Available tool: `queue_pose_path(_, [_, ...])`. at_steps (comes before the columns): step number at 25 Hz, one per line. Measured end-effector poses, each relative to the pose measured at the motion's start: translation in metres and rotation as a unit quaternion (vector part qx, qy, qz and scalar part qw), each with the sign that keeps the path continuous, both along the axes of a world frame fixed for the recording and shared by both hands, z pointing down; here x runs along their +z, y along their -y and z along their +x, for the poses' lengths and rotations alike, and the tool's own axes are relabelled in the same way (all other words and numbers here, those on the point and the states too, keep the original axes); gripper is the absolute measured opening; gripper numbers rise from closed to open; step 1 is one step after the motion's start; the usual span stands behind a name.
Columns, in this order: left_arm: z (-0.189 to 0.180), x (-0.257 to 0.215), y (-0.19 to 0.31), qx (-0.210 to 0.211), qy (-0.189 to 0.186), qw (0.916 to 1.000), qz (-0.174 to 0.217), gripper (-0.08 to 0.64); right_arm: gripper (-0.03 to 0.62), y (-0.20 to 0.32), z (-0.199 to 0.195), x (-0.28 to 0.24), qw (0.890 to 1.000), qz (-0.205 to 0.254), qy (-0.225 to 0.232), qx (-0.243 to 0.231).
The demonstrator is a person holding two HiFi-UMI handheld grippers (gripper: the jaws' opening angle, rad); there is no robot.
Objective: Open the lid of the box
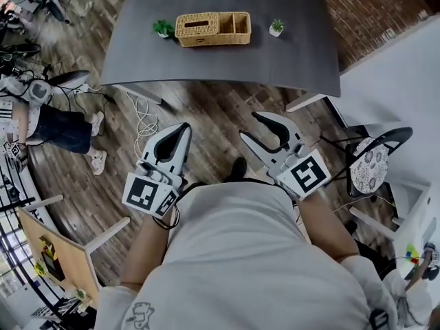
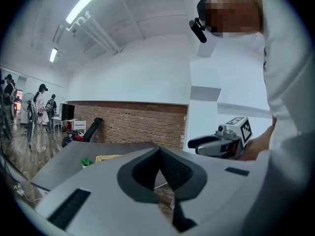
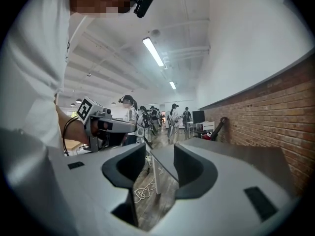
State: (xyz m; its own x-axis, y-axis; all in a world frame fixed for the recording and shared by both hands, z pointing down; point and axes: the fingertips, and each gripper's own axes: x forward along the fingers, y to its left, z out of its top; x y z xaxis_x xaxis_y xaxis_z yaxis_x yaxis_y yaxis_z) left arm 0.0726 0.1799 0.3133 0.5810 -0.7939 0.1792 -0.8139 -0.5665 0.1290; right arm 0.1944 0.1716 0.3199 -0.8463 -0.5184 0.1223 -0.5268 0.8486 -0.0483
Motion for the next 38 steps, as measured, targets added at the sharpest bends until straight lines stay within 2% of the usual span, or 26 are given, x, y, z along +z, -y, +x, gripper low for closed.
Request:
queue_pose_path(5, [0.005, -0.007, 0.011, 0.001, 0.005, 1.0, 0.008, 0.012, 0.201, 0.013, 0.01, -0.011, 1.0, 0.006, 0.01, 0.004])
queue_pose_path(10, [0.006, -0.013, 0.028, 0.001, -0.005, 0.9998, 0.019, 0.012, 0.206, 0.021, 0.009, -0.014, 1.0, 0.01, 0.009, 0.003])
queue_pose_path(20, [-0.003, -0.014, 0.086, 0.052, -0.015, 0.9981, 0.031, 0.012, 0.207, 0.055, -0.019, -0.02, 0.999, 0.019, 0.002, 0.037])
queue_pose_path(26, [-0.04, -0.014, 0.136, 0.075, -0.024, 0.9964, 0.03, 0.012, 0.21, 0.095, -0.055, -0.02, 0.998, 0.015, -0.007, 0.063])
queue_pose_path(38, [-0.141, -0.027, 0.217, 0.108, -0.044, 0.9926, 0.036, 0.012, 0.21, 0.167, -0.167, -0.031, 0.996, 0.023, -0.026, 0.086])
